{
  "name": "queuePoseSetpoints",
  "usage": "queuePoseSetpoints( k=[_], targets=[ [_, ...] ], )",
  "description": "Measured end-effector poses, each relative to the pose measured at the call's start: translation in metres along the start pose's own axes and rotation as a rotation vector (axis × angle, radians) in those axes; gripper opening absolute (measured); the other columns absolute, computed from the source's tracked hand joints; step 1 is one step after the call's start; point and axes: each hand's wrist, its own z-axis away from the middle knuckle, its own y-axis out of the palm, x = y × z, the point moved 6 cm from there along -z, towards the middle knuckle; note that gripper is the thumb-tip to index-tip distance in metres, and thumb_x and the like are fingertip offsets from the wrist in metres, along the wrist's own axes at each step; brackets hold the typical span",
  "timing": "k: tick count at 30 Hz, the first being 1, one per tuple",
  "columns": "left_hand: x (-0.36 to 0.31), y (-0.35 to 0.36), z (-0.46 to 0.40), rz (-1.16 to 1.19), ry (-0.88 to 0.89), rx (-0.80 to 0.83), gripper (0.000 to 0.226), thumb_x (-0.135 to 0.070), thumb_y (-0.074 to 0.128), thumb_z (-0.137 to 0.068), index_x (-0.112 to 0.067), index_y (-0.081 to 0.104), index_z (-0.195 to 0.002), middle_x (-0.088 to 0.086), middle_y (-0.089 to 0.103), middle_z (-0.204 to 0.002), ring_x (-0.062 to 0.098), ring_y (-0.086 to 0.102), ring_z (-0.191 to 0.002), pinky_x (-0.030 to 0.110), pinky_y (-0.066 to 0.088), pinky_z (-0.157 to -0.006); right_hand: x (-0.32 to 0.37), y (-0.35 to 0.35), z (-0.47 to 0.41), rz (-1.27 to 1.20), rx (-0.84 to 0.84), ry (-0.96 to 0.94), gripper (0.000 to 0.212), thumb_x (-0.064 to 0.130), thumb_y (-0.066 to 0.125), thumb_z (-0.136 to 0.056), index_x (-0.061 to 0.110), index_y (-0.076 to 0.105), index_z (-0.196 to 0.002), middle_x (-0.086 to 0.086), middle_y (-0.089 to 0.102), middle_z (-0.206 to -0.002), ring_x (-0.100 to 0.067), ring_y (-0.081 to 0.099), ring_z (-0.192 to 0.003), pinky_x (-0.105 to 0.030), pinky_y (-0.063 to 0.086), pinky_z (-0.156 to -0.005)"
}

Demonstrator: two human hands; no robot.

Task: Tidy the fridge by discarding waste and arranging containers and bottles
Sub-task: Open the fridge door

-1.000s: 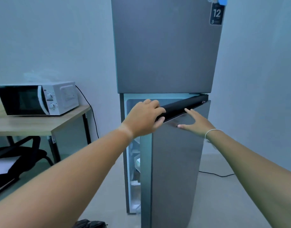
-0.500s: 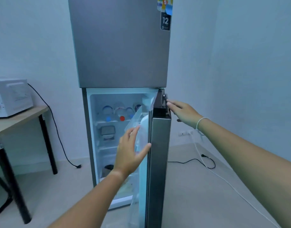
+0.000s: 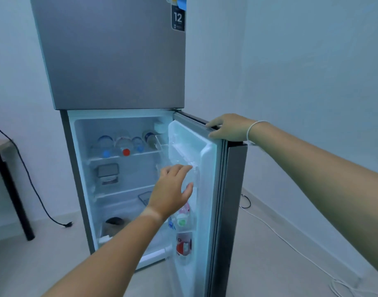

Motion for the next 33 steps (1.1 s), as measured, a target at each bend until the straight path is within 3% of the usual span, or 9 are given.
queuePoseSetpoints(
  k=[4, 9, 14, 21, 26, 33],
  targets=[
    [-0.023, 0.017, -0.015, 0.003, 0.069, 0.082, 0.048, -0.034, 0.049, -0.089, -0.024, 0.044, -0.136, -0.006, 0.054, -0.135, 0.025, 0.044, -0.113, 0.03, 0.039, -0.098, -0.03, -0.002, -0.002, 0.284, -0.028, 0.049, 0.044, 0.016, 0.042, -0.092, 0.023, 0.047, -0.135, -0.003, 0.049, -0.141, -0.028, 0.05, -0.124, -0.039, 0.046, -0.099],
    [-0.032, 0.035, -0.045, -0.072, 0.161, 0.224, 0.051, -0.044, 0.045, -0.09, -0.025, 0.041, -0.138, -0.002, 0.045, -0.144, 0.024, 0.04, -0.129, 0.037, 0.035, -0.109, -0.08, -0.001, -0.009, 0.422, -0.139, 0.073, 0.054, 0.013, 0.035, -0.093, 0.033, 0.033, -0.142, 0.014, 0.03, -0.153, -0.023, 0.043, -0.132, -0.038, 0.037, -0.101],
    [-0.041, 0.059, -0.082, -0.143, 0.186, 0.349, 0.053, -0.045, 0.042, -0.092, -0.024, 0.038, -0.141, 0.0, 0.044, -0.147, 0.024, 0.035, -0.137, 0.037, 0.025, -0.117, -0.123, 0.003, -0.017, 0.547, -0.251, 0.129, 0.06, 0.007, 0.033, -0.09, 0.031, 0.027, -0.144, 0.011, 0.025, -0.154, -0.027, 0.043, -0.126, -0.042, 0.033, -0.098],
    [-0.048, 0.09, -0.112, -0.043, 0.131, 0.399, 0.051, -0.027, 0.038, -0.097, -0.015, 0.029, -0.146, 0.007, 0.035, -0.151, 0.022, 0.028, -0.14, 0.031, 0.018, -0.115, -0.171, 0.01, -0.032, 0.571, -0.306, 0.232, 0.057, 0.015, 0.033, -0.094, 0.029, 0.018, -0.147, 0.008, 0.017, -0.157, -0.03, 0.024, -0.138, -0.051, 0.015, -0.112],
    [-0.057, 0.105, -0.125, -0.011, 0.124, 0.443, 0.053, -0.03, 0.036, -0.098, -0.017, 0.022, -0.148, 0.005, 0.024, -0.157, 0.02, 0.019, -0.145, 0.03, 0.013, -0.117, -0.195, 0.009, -0.044, 0.557, -0.291, 0.28, 0.058, 0.018, 0.033, -0.095, 0.027, 0.014, -0.148, 0.008, 0.013, -0.158, -0.031, 0.016, -0.141, -0.053, 0.008, -0.116],
    [-0.052, 0.106, -0.126, -0.047, 0.13, 0.502, 0.057, -0.033, 0.033, -0.098, -0.02, 0.012, -0.15, 0.006, 0.01, -0.161, 0.022, 0.012, -0.148, 0.034, 0.013, -0.119, -0.2, 0.01, -0.057, 0.423, -0.272, 0.337, 0.056, 0.036, 0.033, -0.096, 0.024, 0.018, -0.149, 0.003, 0.014, -0.159, -0.034, 0.007, -0.145, -0.058, -0.001, -0.116]
  ],
)
